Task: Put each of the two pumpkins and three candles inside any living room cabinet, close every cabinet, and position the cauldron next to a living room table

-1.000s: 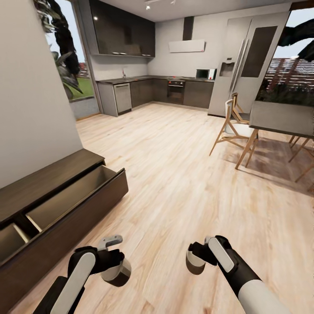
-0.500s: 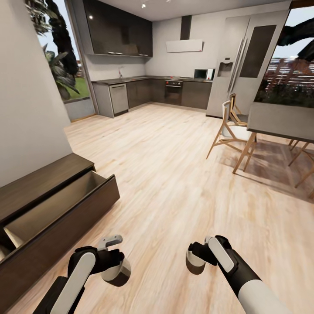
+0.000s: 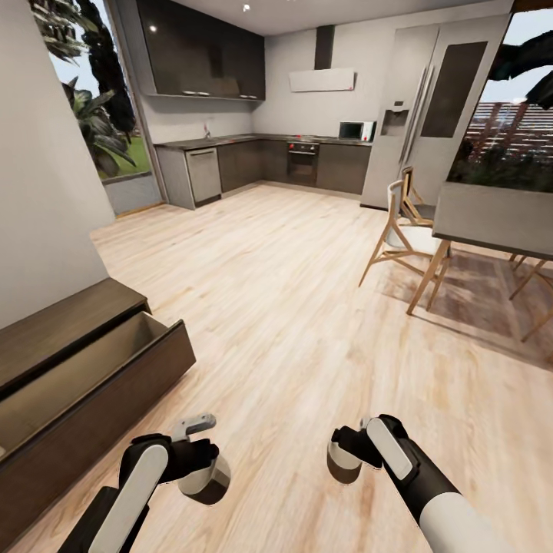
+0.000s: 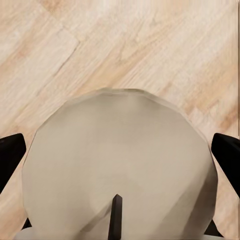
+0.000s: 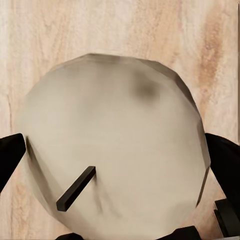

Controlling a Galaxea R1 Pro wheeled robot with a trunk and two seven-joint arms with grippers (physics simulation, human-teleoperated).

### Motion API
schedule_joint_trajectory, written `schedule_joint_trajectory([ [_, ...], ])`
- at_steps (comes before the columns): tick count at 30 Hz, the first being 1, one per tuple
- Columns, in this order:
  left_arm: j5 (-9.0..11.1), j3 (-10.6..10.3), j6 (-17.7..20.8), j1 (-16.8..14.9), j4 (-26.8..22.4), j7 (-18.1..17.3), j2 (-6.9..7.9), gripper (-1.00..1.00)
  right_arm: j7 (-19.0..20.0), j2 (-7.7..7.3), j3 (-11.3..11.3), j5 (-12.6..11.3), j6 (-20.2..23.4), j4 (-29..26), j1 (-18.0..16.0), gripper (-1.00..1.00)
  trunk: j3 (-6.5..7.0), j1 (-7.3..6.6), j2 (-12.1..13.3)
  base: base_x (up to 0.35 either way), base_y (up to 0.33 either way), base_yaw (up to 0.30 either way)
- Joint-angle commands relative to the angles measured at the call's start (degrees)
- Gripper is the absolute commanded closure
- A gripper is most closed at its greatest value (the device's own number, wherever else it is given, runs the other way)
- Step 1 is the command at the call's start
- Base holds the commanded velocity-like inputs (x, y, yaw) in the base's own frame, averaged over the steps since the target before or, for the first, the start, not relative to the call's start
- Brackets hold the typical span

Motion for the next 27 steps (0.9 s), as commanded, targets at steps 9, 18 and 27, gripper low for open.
schedule_joint_trajectory([
  [9,0.6,-0.1,0.0,-0.1,-0.1,0.6,0.0,1.0,-0.7,-0.01,0.3,-0.7,0.0,-0.1,0.0,1.0,-0.05,0.02,0.0,0.273,-0.187,0.165],
  [18,0.7,0.0,0.0,0.0,-0.1,0.6,0.0,1.0,-0.7,0.0,0.4,-0.7,0.0,-0.1,0.0,1.0,-0.05,0.02,0.0,0.31,-0.05,0.289],
  [27,0.6,0.0,0.0,0.0,0.0,0.6,0.0,1.0,-0.7,0.08,0.4,-0.7,0.0,-0.1,0.0,1.0,-0.05,0.02,0.0,0.277,-0.001,0.292],
])
